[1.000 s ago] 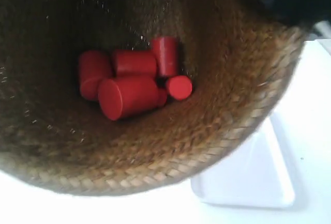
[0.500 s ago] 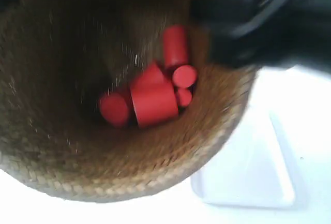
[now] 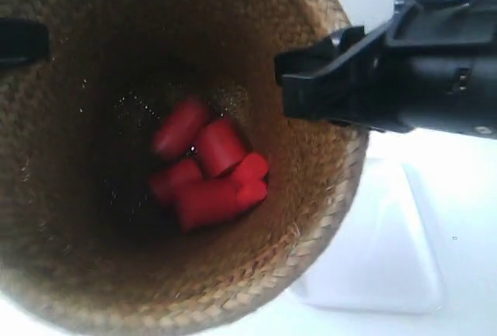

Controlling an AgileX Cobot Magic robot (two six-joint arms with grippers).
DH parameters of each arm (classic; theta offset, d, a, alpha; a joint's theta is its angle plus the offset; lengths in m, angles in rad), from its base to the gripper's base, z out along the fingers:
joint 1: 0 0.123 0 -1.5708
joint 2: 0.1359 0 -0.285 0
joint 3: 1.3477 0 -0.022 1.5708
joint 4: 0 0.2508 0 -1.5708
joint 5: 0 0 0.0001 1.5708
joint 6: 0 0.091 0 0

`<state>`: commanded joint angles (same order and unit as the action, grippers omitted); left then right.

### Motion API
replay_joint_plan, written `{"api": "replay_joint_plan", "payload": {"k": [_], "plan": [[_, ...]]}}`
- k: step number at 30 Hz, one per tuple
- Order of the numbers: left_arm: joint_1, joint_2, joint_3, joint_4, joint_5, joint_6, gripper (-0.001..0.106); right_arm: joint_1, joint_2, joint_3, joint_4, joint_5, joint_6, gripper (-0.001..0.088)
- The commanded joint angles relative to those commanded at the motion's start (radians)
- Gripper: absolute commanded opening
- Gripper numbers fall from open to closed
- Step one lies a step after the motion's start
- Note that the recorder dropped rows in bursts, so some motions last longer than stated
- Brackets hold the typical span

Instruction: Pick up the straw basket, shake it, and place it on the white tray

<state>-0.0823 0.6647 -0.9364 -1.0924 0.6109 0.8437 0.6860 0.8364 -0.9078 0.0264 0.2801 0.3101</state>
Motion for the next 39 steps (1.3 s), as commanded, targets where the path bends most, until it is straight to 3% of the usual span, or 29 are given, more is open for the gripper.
{"api": "replay_joint_plan", "payload": {"k": [2, 4, 6, 9, 11, 14, 18, 21, 24, 27, 30, 33, 35, 39], "plan": [[0.0, -0.005, 0.016, 0.0, -0.047, 0.013, 0.0, 0.002, -0.019, 0.034, -0.073, -0.087, 0.0, 0.0], [0.0, 0.041, 0.098, 0.002, -0.123, 0.025, 0.0, -0.024, 0.065, 0.095, -0.133, -0.162, 0.01, 0.0], [0.0, 0.093, 0.155, 0.007, -0.151, 0.03, 0.0, -0.067, 0.151, 0.094, -0.112, -0.144, 0.038, 0.0], [0.0, 0.078, 0.099, -0.01, 0.003, 0.001, 0.0, -0.043, 0.115, 0.025, -0.02, -0.038, 0.052, 0.0], [0.0, 0.037, 0.052, -0.017, 0.04, -0.002, 0.0, 0.001, 0.046, -0.002, -0.02, -0.045, 0.026, 0.0], [0.0, 0.011, 0.063, 0.009, -0.028, -0.002, 0.0, 0.021, -0.006, 0.028, -0.111, -0.107, -0.025, 0.0], [0.0, 0.08, 0.177, 0.026, -0.231, -0.006, 0.0, -0.06, 0.149, 0.088, -0.192, -0.11, -0.001, 0.0], [0.0, 0.047, 0.118, 0.01, -0.098, -0.041, 0.0, -0.059, 0.117, 0.026, -0.117, 0.026, 0.008, 0.0], [0.0, -0.014, 0.023, -0.044, -0.017, -0.044, 0.0, -0.008, -0.004, -0.011, -0.026, 0.005, 0.008, 0.0], [0.0, -0.013, 0.062, 0.013, -0.069, -0.037, 0.0, -0.004, -0.017, 0.047, -0.131, -0.093, 0.01, 0.0], [0.0, 0.085, 0.183, 0.043, -0.179, -0.044, 0.0, -0.053, 0.131, 0.113, -0.231, -0.144, 0.011, 0.0], [0.0, 0.075, 0.124, 0.034, -0.048, -0.063, 0.0, -0.04, 0.124, 0.038, -0.097, -0.018, 0.05, 0.0], [0.0, 0.04, 0.06, 0.037, 0.007, -0.063, 0.0, -0.001, 0.056, 0.001, -0.082, -0.039, 0.024, 0.0], [0.0, 0.053, 0.092, 0.091, -0.131, -0.053, 0.0, -0.002, 0.044, 0.053, -0.222, -0.167, 0.024, 0.0]]}}
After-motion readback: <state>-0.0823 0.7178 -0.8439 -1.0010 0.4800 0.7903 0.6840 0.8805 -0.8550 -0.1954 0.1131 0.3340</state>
